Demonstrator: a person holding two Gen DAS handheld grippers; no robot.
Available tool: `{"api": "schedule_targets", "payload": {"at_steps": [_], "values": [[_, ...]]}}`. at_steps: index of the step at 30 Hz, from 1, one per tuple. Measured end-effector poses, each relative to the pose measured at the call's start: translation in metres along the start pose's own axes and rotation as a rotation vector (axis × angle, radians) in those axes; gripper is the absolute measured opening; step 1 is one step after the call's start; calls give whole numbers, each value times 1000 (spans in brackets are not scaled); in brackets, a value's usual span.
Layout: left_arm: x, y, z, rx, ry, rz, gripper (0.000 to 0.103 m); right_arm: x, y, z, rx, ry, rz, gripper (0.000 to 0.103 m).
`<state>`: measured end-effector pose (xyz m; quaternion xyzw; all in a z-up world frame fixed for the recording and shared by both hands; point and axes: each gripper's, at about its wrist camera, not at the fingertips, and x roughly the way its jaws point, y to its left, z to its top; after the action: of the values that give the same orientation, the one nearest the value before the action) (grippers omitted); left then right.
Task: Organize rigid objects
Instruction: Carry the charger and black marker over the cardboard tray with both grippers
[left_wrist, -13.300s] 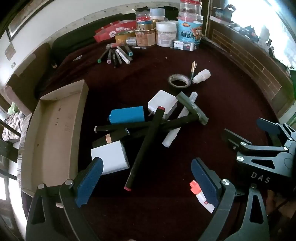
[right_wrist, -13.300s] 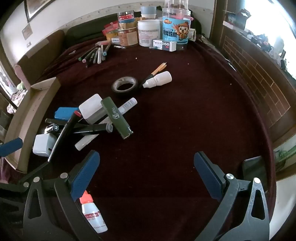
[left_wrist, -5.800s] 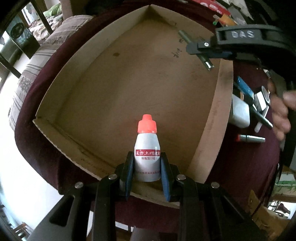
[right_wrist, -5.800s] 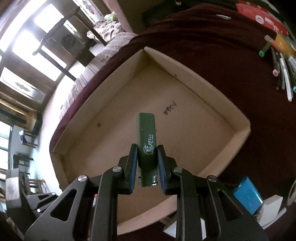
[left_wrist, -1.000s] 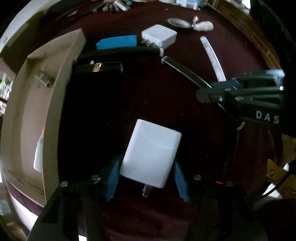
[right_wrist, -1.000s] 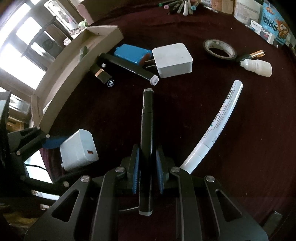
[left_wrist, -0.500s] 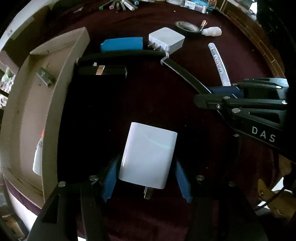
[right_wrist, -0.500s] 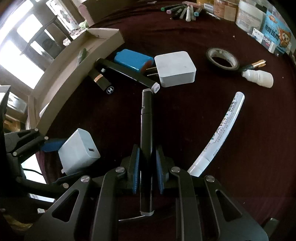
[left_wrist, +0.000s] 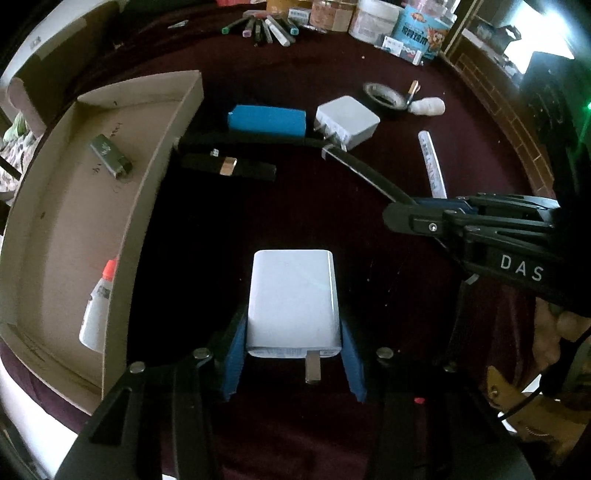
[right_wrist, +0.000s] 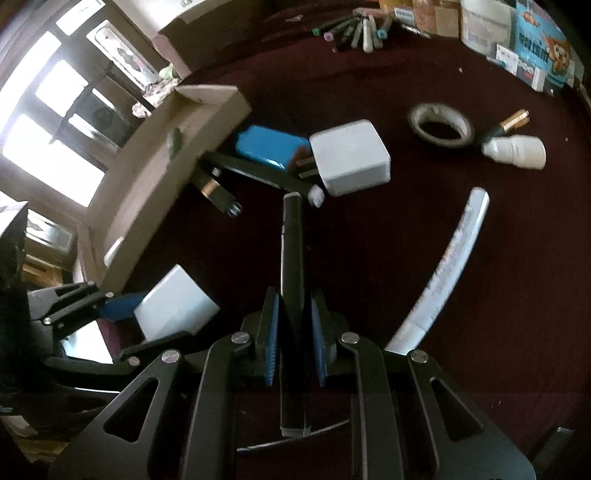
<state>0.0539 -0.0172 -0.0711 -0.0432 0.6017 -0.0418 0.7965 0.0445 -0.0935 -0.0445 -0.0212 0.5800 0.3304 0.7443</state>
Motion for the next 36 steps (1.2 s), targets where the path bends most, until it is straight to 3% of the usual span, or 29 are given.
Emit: {"api": "schedule_targets", "payload": {"at_steps": [9, 21, 29, 36], "values": [[-15, 14, -21, -67, 1, -49, 46, 4, 12, 9, -17, 16, -2, 15], [-57, 35, -24, -124, -86, -84, 46, -14, 28, 31, -32, -43, 48, 15], [-79, 69, -13, -208, -153, -50, 46, -11, 50, 54, -91, -47, 69, 16], [-83, 119, -4, -304, -173, 36, 46, 4, 83, 86, -175, -32, 90, 16]]}}
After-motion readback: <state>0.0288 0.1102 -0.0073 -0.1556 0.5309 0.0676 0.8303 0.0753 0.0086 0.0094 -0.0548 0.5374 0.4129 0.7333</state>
